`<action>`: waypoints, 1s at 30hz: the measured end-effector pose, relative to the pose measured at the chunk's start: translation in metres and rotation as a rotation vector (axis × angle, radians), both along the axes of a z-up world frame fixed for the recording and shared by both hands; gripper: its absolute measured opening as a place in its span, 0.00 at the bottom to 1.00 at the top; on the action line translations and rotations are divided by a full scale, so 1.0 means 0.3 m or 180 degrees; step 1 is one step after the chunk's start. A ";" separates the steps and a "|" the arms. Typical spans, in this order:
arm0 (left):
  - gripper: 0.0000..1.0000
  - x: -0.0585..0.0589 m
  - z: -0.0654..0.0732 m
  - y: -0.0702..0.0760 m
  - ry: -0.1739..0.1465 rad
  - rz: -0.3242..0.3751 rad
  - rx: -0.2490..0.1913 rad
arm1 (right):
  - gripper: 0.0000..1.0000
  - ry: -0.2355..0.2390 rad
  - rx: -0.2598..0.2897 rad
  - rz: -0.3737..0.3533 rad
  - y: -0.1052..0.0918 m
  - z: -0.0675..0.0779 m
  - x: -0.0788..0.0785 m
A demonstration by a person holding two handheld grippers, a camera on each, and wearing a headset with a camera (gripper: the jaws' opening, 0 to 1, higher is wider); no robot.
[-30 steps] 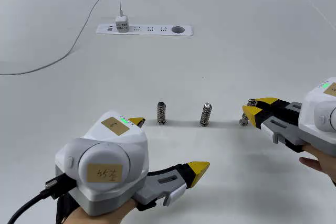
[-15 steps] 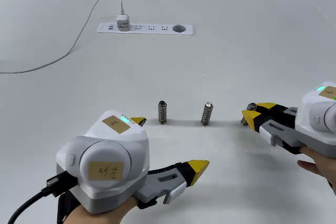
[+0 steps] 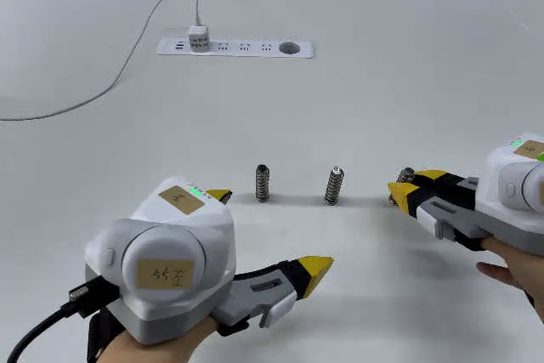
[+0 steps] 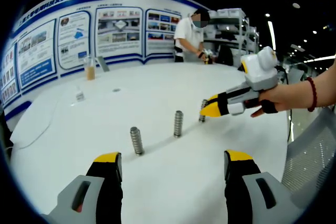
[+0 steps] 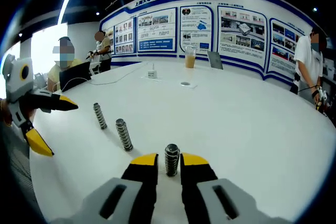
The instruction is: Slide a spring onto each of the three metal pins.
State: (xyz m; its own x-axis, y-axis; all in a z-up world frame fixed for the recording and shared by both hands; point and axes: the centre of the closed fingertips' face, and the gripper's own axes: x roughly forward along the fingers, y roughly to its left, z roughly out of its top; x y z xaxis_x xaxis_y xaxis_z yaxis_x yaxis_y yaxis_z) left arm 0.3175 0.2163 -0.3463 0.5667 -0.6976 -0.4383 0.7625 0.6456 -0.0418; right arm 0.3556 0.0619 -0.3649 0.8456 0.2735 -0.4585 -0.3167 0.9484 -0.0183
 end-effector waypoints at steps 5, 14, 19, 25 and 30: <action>0.81 0.009 0.006 0.011 -0.0006 0.0032 0.0010 | 0.24 0.0057 0.0039 -0.0027 0.001 0.015 -0.010; 0.82 0.017 0.026 0.027 0.0024 0.0045 0.0008 | 0.36 0.0113 0.0126 -0.0031 0.008 0.059 -0.044; 0.83 0.019 0.049 0.043 0.0049 0.0050 -0.0010 | 0.45 0.0136 0.0146 0.0007 0.015 0.085 -0.073; 0.84 0.014 0.071 0.065 0.0065 0.0037 0.0035 | 0.55 0.0151 0.0142 0.0071 0.035 0.119 -0.118; 0.85 0.012 0.092 0.079 0.0073 0.0060 -0.0001 | 0.62 0.0168 0.0174 0.0102 0.045 0.138 -0.146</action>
